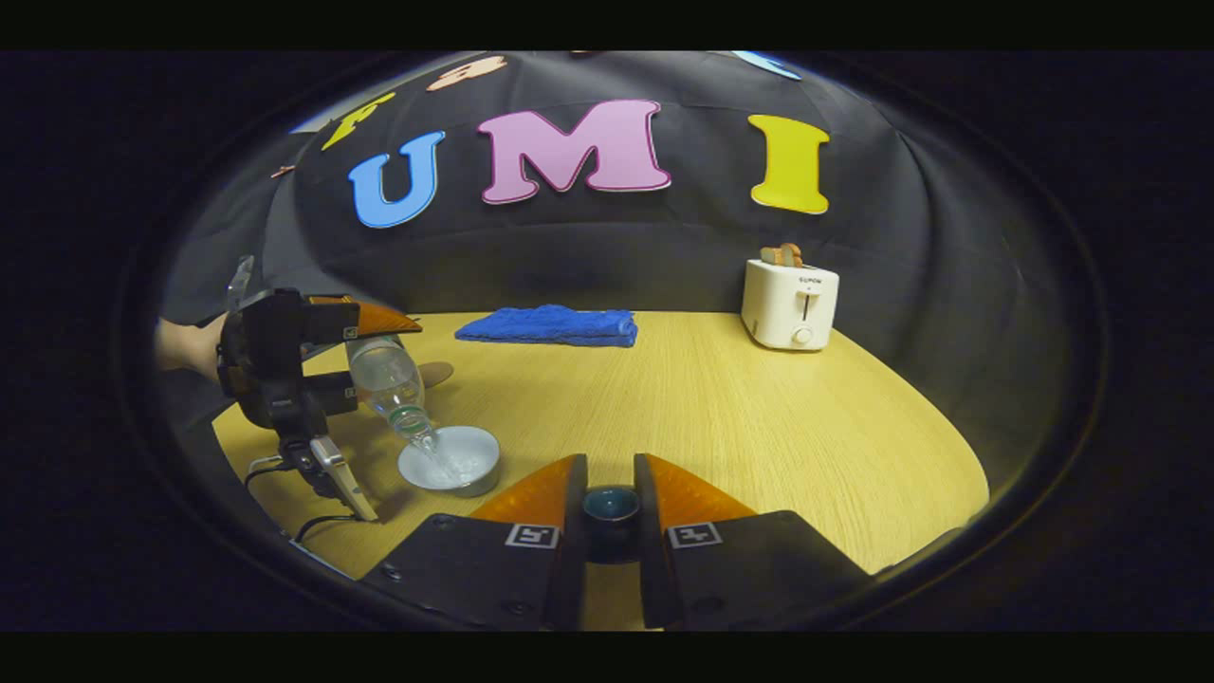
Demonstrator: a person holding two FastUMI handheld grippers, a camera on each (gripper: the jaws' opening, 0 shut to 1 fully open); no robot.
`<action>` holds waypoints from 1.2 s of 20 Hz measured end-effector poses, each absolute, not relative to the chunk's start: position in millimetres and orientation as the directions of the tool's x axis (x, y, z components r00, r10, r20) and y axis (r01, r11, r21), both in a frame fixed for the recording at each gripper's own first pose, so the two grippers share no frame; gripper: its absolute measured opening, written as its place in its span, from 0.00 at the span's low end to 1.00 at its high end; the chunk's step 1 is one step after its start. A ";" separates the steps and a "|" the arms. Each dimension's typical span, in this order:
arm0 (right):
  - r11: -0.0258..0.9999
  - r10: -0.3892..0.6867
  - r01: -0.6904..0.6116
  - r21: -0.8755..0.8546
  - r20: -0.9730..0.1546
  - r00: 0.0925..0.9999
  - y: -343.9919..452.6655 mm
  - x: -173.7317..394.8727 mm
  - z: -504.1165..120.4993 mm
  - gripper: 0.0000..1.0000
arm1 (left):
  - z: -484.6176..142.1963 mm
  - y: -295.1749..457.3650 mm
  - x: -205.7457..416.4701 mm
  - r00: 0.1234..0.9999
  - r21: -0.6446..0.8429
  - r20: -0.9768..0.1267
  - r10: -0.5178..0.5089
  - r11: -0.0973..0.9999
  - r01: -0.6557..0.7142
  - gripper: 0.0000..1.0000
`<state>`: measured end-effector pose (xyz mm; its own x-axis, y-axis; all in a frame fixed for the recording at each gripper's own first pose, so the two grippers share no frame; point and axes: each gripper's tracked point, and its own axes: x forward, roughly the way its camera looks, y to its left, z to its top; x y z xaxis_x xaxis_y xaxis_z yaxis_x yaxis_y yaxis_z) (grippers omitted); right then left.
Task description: Open the teacup lid with one hand, grasp the water bottle and pour water into the teacup with the other hand; after pouring, place the water bottle on the coaster and then close the teacup lid.
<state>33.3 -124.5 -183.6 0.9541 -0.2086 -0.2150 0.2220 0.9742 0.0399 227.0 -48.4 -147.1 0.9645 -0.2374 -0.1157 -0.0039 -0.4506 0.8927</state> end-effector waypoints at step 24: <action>0.977 -0.191 0.207 0.060 -0.200 0.961 -116.2 37.4 -175.6 0.27 | -97.6 -88.0 242.0 0.908 0.736 -0.080 -0.411 -0.639 -0.224 0.75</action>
